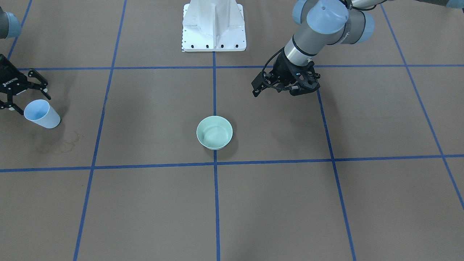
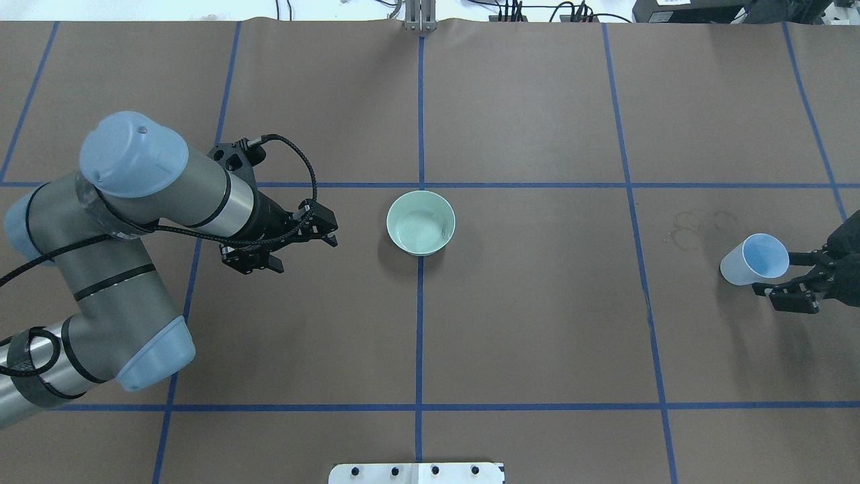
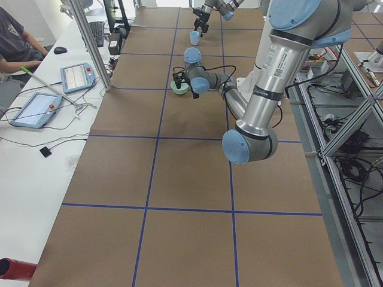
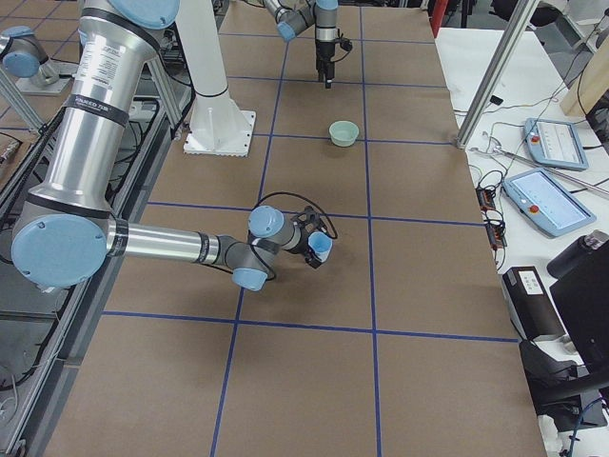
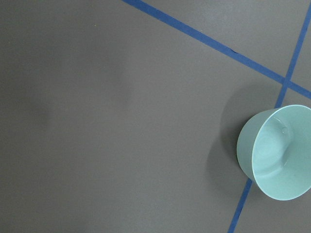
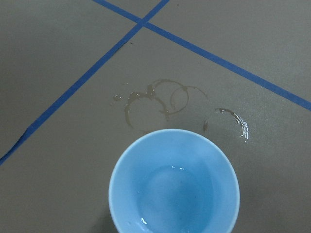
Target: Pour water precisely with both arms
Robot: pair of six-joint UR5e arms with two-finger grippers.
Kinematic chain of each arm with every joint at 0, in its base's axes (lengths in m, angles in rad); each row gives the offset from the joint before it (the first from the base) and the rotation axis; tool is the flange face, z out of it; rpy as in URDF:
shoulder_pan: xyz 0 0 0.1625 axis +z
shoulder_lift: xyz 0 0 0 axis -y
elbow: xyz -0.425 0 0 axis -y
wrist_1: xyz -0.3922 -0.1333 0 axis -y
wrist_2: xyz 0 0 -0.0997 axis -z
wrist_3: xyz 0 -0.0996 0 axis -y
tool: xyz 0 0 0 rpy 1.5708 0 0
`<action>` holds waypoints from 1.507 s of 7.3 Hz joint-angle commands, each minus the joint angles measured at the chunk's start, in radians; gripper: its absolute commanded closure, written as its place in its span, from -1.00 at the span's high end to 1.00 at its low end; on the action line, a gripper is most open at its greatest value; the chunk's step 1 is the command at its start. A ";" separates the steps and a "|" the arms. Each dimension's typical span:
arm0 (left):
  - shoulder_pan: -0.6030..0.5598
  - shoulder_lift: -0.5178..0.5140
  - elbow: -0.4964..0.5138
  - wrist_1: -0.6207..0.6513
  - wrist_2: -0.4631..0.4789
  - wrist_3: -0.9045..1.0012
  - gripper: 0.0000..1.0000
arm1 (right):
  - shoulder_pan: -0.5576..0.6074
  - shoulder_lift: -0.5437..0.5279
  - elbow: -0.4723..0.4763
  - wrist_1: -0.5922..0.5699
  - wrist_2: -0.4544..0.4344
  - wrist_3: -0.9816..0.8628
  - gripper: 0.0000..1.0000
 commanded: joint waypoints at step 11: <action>-0.003 -0.002 -0.003 0.000 0.000 -0.002 1.00 | -0.032 0.043 -0.047 0.077 -0.069 0.065 0.91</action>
